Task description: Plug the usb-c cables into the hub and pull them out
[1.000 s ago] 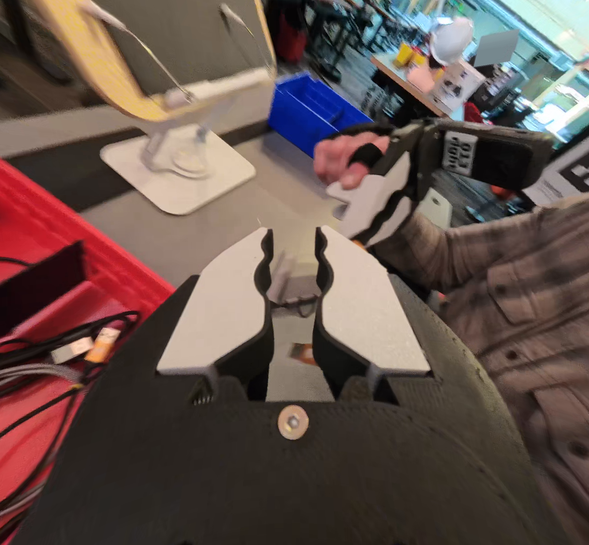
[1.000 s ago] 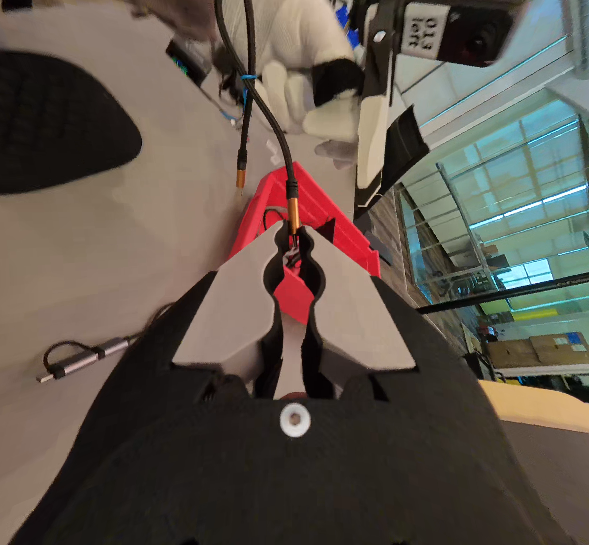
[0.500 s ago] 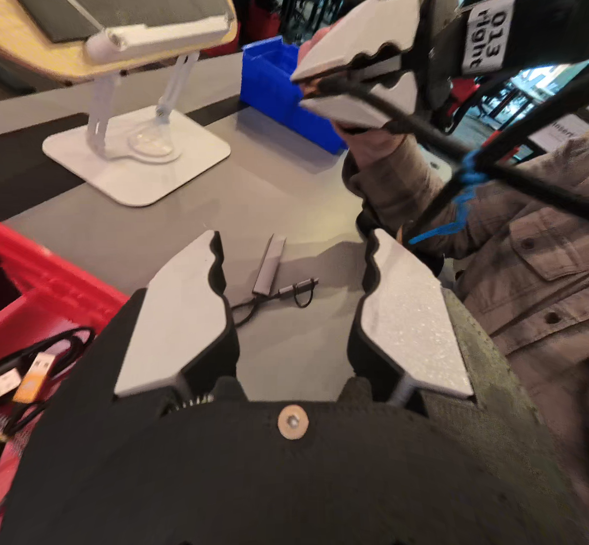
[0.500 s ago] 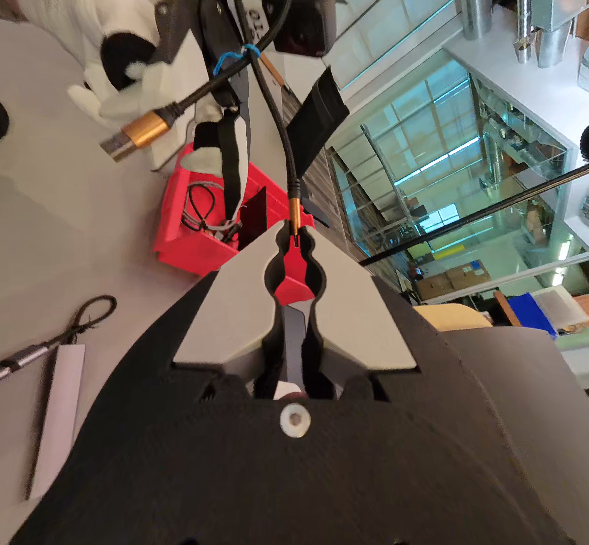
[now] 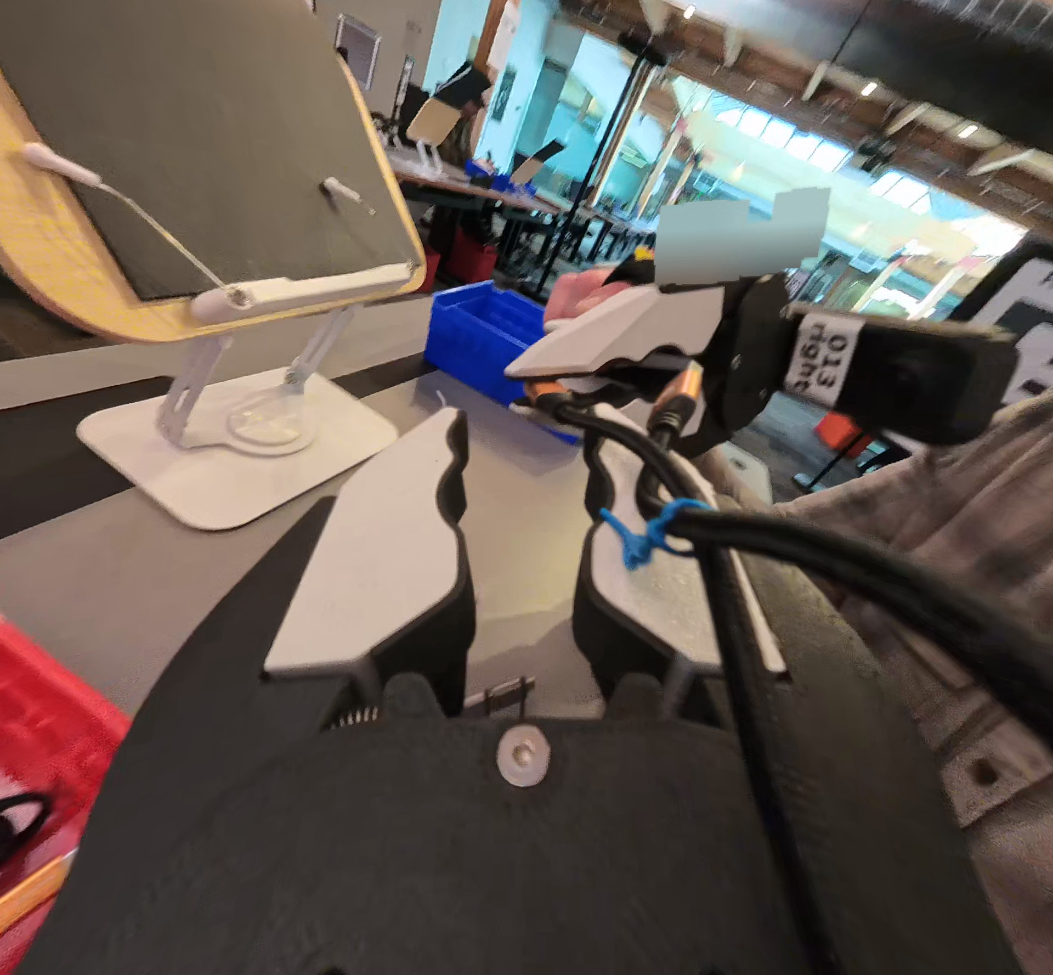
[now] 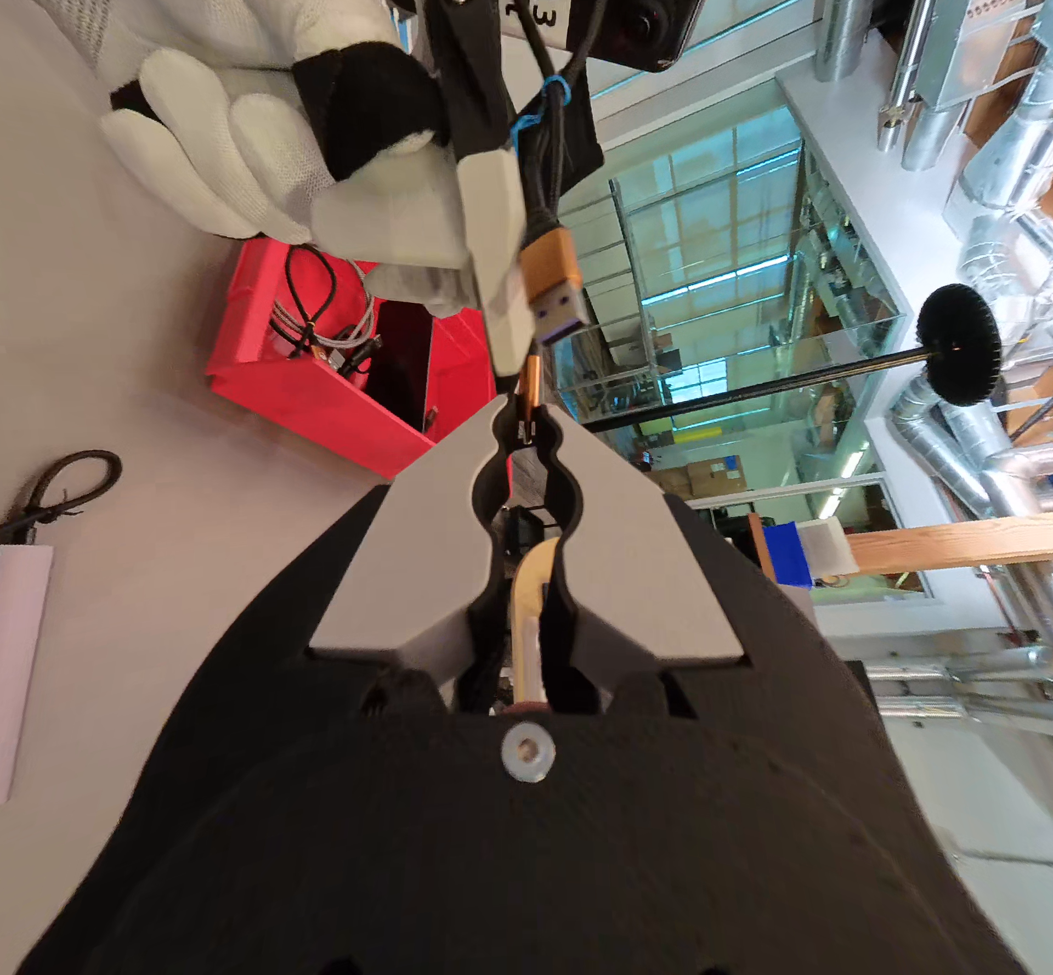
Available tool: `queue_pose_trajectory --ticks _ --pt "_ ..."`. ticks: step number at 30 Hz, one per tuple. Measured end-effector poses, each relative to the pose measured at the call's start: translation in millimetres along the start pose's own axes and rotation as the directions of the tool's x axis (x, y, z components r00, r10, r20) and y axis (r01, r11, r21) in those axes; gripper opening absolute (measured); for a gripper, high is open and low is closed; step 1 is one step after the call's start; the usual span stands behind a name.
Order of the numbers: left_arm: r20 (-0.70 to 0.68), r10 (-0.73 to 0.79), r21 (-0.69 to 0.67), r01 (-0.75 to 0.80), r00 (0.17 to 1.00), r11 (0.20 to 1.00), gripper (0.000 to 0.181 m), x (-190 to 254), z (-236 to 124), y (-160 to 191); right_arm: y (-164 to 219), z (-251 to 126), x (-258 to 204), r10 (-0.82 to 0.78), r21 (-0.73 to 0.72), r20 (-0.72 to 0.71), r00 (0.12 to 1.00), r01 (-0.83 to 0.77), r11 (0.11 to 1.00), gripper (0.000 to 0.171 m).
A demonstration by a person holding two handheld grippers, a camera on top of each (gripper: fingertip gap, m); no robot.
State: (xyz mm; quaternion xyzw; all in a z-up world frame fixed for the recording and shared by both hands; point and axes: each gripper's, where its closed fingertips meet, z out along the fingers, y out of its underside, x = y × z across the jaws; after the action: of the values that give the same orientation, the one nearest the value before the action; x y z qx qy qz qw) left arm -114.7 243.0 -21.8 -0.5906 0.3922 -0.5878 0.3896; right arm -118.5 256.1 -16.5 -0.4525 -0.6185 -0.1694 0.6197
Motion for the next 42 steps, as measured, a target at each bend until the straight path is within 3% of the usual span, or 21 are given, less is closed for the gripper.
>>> queue_pose_trajectory --ticks 5,9,12,20,31,36,38,42 --pt "-0.035 -0.060 0.050 0.062 0.998 0.997 0.027 8 1 -8 -2 2 3 -0.048 -0.024 -0.043 0.998 0.047 0.999 0.002" --pt "-0.020 -0.043 0.059 0.044 0.999 0.997 0.026 12 2 -10 -4 0 4 -0.060 -0.018 -0.046 0.997 0.059 0.998 0.002" --pt "0.005 -0.023 0.074 0.022 1.000 0.997 0.014 13 2 -14 -5 -1 6 -0.068 -0.025 -0.052 0.996 0.067 0.997 0.002" --pt "0.022 0.034 0.074 -0.035 0.999 0.997 0.013 17 3 -15 -7 -5 10 -0.074 -0.016 -0.065 0.995 0.073 0.997 0.002" --pt "0.228 0.295 0.011 -0.306 0.928 0.952 0.013 5 -17 -26 1 -16 26 0.104 0.068 -0.049 0.993 -0.101 0.993 0.018" --pt "0.295 0.384 -0.011 -0.399 0.875 0.917 0.014 -3 -20 -57 31 -25 30 0.292 -0.005 0.044 0.955 -0.292 0.956 0.033" --pt "0.281 0.407 0.017 -0.428 0.869 0.903 0.013 0 -15 -79 43 -25 21 0.380 -0.085 0.148 0.913 -0.371 0.925 0.051" --pt "0.276 0.458 0.053 -0.489 0.845 0.871 0.013 -6 -5 -114 90 -29 -38 0.412 -0.338 0.343 0.845 -0.298 0.893 0.061"
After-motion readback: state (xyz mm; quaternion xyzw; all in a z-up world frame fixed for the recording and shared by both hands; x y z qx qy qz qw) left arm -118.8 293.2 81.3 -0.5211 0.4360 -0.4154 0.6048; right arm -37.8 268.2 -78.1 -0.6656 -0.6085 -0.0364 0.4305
